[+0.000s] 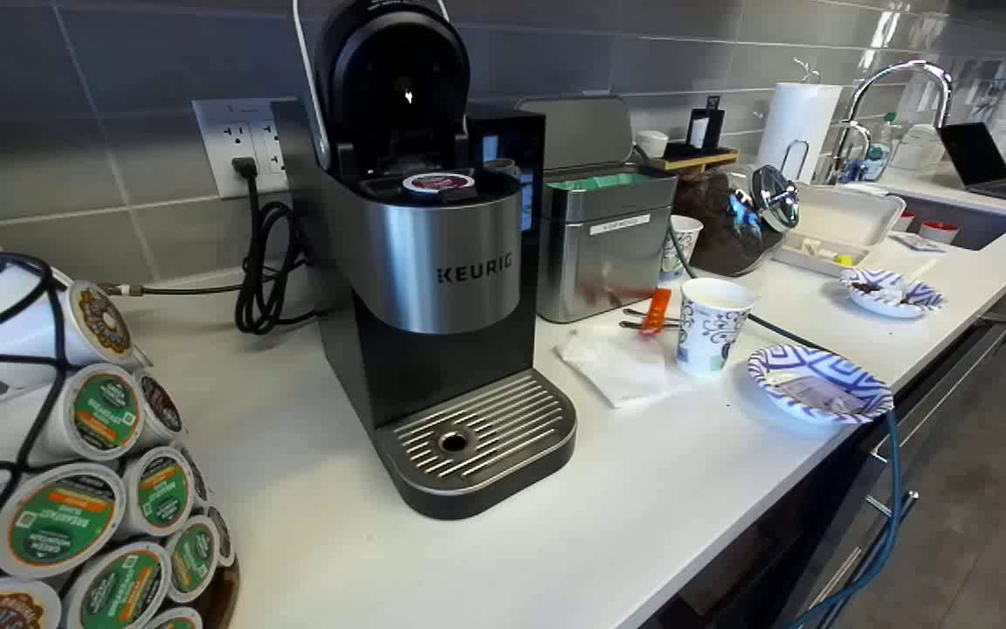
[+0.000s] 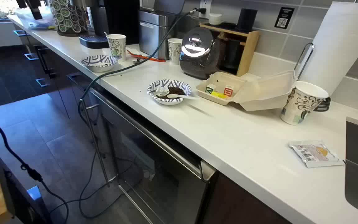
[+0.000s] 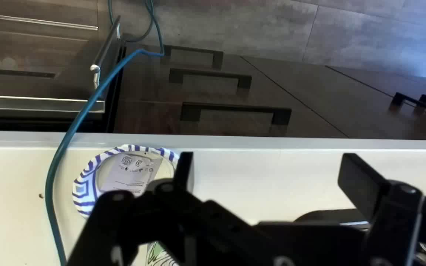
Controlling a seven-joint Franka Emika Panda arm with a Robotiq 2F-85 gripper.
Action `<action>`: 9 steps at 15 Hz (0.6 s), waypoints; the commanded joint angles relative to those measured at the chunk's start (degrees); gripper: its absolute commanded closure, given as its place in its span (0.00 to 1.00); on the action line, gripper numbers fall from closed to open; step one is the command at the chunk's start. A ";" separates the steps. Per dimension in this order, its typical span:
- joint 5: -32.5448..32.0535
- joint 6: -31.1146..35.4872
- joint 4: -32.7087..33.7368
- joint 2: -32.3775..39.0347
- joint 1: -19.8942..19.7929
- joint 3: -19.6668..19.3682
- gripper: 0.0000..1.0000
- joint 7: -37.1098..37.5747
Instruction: Remove the knife from the cup
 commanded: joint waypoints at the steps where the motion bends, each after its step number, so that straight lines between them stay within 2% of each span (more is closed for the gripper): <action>1: 0.30 -0.29 -0.30 0.13 -0.46 0.39 0.00 -0.26; 7: 0.30 -0.28 -0.72 0.37 -0.47 0.40 0.00 -0.26; 9: 2.45 5.05 -0.38 1.74 0.21 -0.10 0.00 -0.71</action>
